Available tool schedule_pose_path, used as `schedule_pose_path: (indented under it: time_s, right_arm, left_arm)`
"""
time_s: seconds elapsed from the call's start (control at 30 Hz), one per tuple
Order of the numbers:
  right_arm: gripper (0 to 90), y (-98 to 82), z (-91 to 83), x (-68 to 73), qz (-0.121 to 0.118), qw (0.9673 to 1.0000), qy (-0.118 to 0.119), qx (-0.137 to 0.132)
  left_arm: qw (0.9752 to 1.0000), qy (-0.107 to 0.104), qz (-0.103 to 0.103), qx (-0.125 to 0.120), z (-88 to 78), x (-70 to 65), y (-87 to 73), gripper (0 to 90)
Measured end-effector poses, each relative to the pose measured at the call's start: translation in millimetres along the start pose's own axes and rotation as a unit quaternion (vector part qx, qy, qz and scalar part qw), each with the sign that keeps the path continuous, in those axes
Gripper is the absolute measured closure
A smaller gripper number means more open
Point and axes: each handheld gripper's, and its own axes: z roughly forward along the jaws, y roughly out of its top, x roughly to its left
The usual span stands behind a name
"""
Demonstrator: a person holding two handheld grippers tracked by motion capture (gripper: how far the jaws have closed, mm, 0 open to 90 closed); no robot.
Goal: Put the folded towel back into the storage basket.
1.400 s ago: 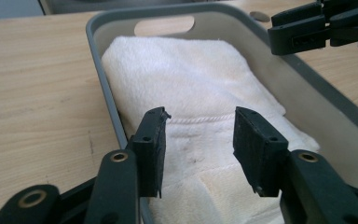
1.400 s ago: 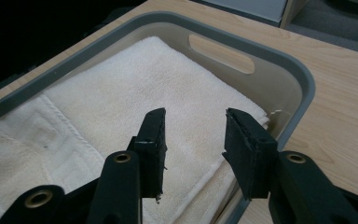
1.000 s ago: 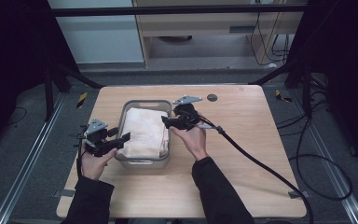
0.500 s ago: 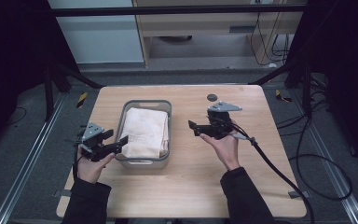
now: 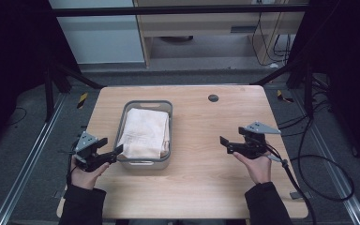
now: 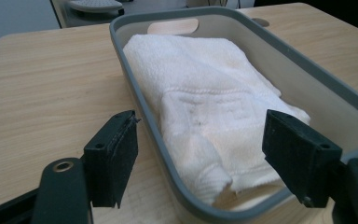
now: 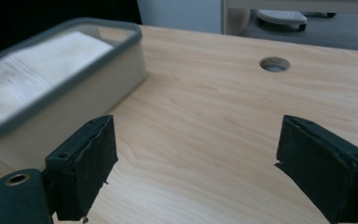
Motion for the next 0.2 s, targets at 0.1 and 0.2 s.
schedule_pose_path:
  time_s: [0.1, 0.2]
  right_arm:
    - [11.7, -14.4, -6.6, -10.2, -0.004, 0.9998, -0.012, 0.016]
    - [11.4, -27.2, -13.9, -18.8, -0.010, 0.9994, -0.024, 0.024]
  left_arm:
    - [1.0000, 0.002, -0.002, 0.003, -4.7, 2.5, -7.8, 24.6]
    - [1.0000, -0.005, 0.001, 0.001, -10.5, 5.2, -15.9, 23.1]
